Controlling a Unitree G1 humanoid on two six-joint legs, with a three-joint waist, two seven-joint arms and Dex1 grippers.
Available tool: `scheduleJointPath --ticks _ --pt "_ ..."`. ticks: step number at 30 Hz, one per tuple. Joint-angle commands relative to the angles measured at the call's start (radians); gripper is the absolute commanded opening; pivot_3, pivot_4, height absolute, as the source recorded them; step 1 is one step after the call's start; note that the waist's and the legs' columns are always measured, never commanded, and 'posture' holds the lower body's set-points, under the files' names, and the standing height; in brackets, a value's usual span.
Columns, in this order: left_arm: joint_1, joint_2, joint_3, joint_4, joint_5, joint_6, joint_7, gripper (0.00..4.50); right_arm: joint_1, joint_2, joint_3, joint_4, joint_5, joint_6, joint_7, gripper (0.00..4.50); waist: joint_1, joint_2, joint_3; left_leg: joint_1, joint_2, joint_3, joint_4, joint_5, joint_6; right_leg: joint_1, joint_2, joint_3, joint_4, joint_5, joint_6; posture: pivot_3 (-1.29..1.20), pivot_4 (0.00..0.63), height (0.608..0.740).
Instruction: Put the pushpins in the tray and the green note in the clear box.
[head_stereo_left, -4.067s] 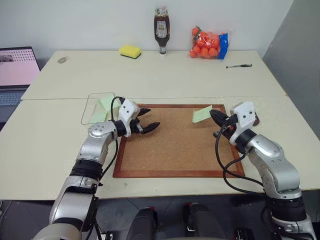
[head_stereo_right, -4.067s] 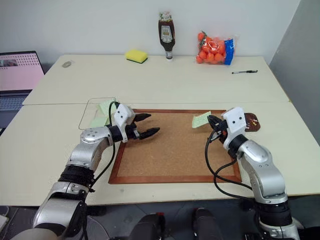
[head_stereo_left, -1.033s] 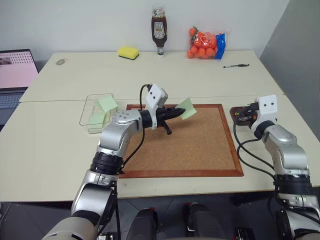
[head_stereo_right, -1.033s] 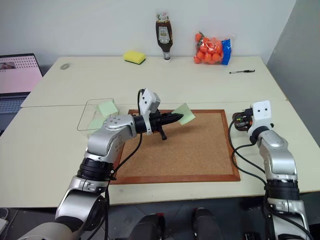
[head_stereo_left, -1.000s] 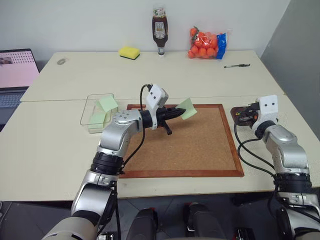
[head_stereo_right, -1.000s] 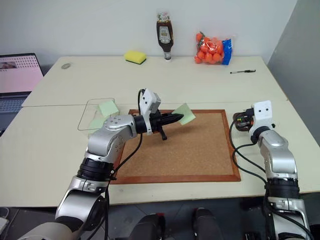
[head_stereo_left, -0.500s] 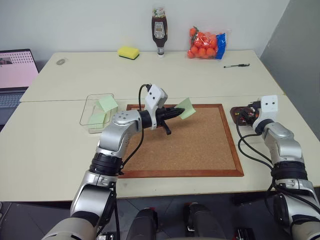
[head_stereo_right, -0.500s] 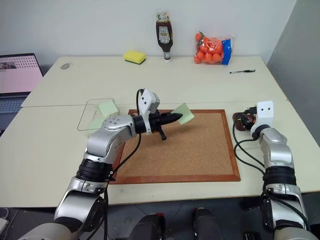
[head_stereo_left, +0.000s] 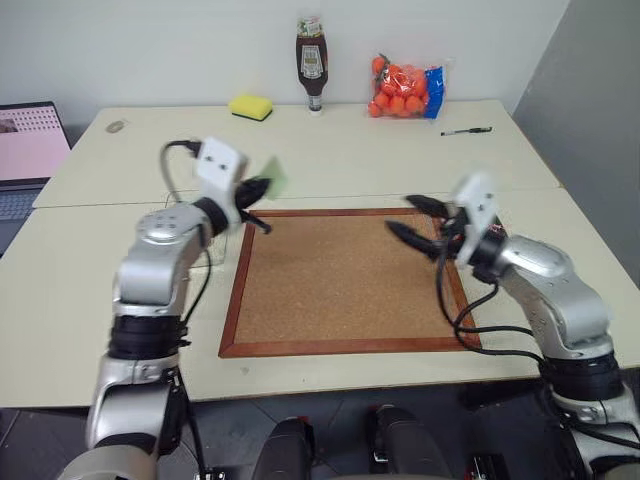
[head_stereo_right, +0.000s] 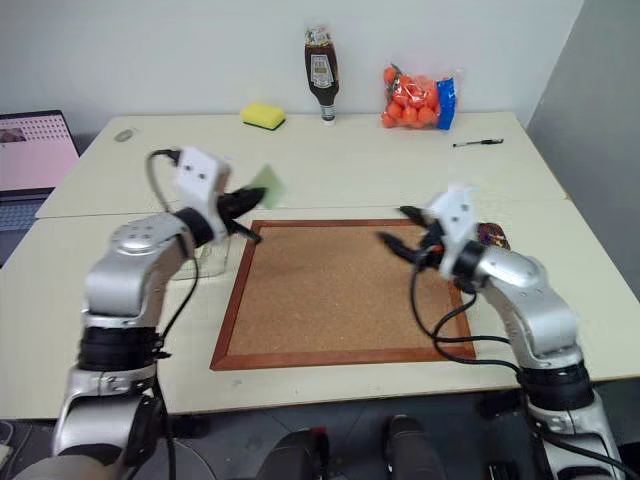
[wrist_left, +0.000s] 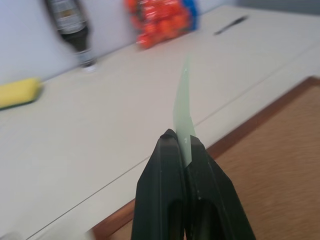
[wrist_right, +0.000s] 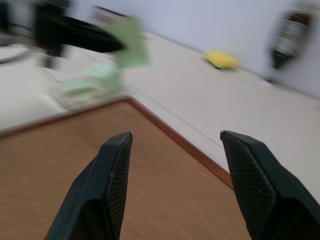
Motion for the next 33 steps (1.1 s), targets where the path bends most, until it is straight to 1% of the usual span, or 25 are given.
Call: scheduleJointPath --ticks 1,5,8,11,13,14,15,19,20,21,22,25,30,31,32,33 --pt "0.024 0.028 0.073 -0.079 0.027 0.079 0.095 0.0 -0.086 0.019 0.079 -0.005 0.021 0.023 0.082 2.97 0.005 0.0 0.0 0.0 0.0 0.0 0.0 0.0 0.0 0.001 0.0 0.0 0.0 0.0 0.0 0.0 0.15 0.74" --pt "0.05 0.062 0.109 -0.07 0.054 0.136 0.157 0.0 -0.207 0.085 0.165 0.151 -0.071 -0.031 0.089 2.97 0.015 -0.002 0.0 -0.001 -0.003 0.0 0.001 0.0 0.0 0.001 -0.003 0.0 -0.002 0.0 0.0 0.0 0.15 0.74" --pt "0.041 0.064 0.132 -0.018 0.058 0.155 0.196 0.0 -0.25 0.121 0.192 0.219 -0.111 -0.069 0.096 2.97 0.02 -0.002 0.0 -0.003 -0.003 0.001 0.002 0.0 0.0 0.0 -0.004 0.0 -0.002 0.0 0.0 0.0 0.15 0.74" --pt "0.042 0.066 0.153 0.006 0.055 0.178 0.221 0.0 -0.262 0.147 0.205 0.239 -0.136 -0.085 0.099 2.97 0.024 -0.002 0.0 -0.004 -0.003 0.0 0.001 0.0 0.0 -0.002 -0.004 0.0 -0.003 0.001 0.0 0.0 0.15 0.74" --pt "0.039 0.057 0.169 0.006 0.044 0.207 0.235 0.38 -0.264 0.157 0.205 0.239 -0.143 -0.086 0.101 3.04 0.026 -0.002 0.0 -0.006 -0.003 0.0 0.001 0.0 0.0 -0.003 -0.004 0.0 -0.003 0.001 -0.001 0.0 0.15 0.74" --pt "0.036 0.051 0.177 0.005 0.034 0.222 0.239 0.43 -0.264 0.161 0.205 0.239 -0.146 -0.085 0.102 3.04 0.026 -0.002 0.0 -0.006 -0.003 0.0 0.001 0.0 0.0 -0.003 -0.004 0.0 -0.002 0.002 -0.002 0.0 0.15 0.74" --pt "0.032 0.045 0.181 0.004 0.028 0.234 0.243 0.63 -0.264 0.163 0.204 0.238 -0.148 -0.085 0.103 3.04 0.027 -0.002 0.0 -0.006 -0.003 0.0 0.001 0.0 -0.001 -0.003 -0.004 0.0 -0.002 0.003 -0.005 0.0 0.15 0.74" --pt "0.016 0.037 0.177 0.006 0.026 0.254 0.257 1.4 -0.268 0.171 0.199 0.236 -0.154 -0.081 0.104 3.04 0.027 -0.002 0.0 -0.006 -0.003 0.0 0.001 0.0 -0.001 -0.003 -0.004 0.0 -0.002 0.003 -0.005 0.0 0.15 0.74" --pt "0.013 0.036 0.176 0.007 0.026 0.257 0.262 1.49 -0.269 0.173 0.197 0.235 -0.154 -0.079 0.103 3.04 0.027 -0.002 0.0 -0.006 -0.003 0.0 0.001 0.0 -0.001 -0.003 -0.004 0.0 -0.002 0.003 -0.005 0.0 0.15 0.74" --pt "0.006 0.03 0.181 0.007 0.024 0.265 0.272 1.8 -0.27 0.175 0.194 0.234 -0.155 -0.077 0.101 3.04 0.027 -0.002 0.0 -0.006 -0.003 0.0 0.002 0.0 -0.001 -0.003 -0.004 0.0 -0.002 0.003 -0.004 0.0 0.15 0.74" --pt "0.002 0.026 0.184 0.007 0.023 0.27 0.28 1.96 -0.27 0.176 0.192 0.233 -0.156 -0.076 0.101 3.04 0.027 -0.002 0.0 -0.006 -0.003 0.0 0.001 0.0 -0.001 -0.003 -0.004 0.0 -0.001 0.002 -0.002 0.0 0.15 0.74" --pt "-0.012 0.002 0.211 0.006 0.009 0.29 0.305 2.56 -0.27 0.179 0.188 0.23 -0.158 -0.072 0.101 3.04 0.027 -0.002 0.0 -0.006 -0.002 0.0 0.001 0.0 -0.001 -0.003 -0.004 0.0 -0.001 0.002 -0.002 0.0 0.15 0.74" --pt "-0.065 -0.068 0.318 0.013 -0.038 0.371 0.389 3.65 -0.272 0.178 0.18 0.221 -0.155 -0.063 0.101 3.04 0.028 -0.002 0.0 -0.006 -0.002 0.0 0.002 0.0 -0.001 -0.003 -0.004 0.0 -0.001 0.002 -0.003 0.0 0.15 0.74" --pt "-0.071 -0.075 0.33 0.015 -0.041 0.383 0.402 3.8 -0.272 0.179 0.179 0.221 -0.155 -0.062 0.1 3.04 0.028 -0.002 0.0 -0.006 -0.002 0.0 0.002 0.0 -0.001 -0.003 -0.004 0.0 -0.001 0.002 -0.003 0.0 0.15 0.74" --pt "-0.076 -0.081 0.339 0.017 -0.042 0.396 0.415 3.96 -0.273 0.179 0.178 0.22 -0.155 -0.061 0.1 3.04 0.028 -0.002 0.0 -0.006 -0.002 0.0 0.002 0.0 -0.001 -0.003 -0.004 -0.001 -0.001 0.002 -0.002 0.0 0.15 0.74" --pt "-0.068 -0.069 0.305 0.014 -0.033 0.388 0.401 4.19 -0.273 0.18 0.177 0.218 -0.154 -0.06 0.099 3.04 0.027 -0.002 0.0 -0.006 -0.002 0.0 0.002 0.0 -0.001 -0.003 -0.004 0.0 -0.001 0.002 -0.002 0.0 0.15 0.74"
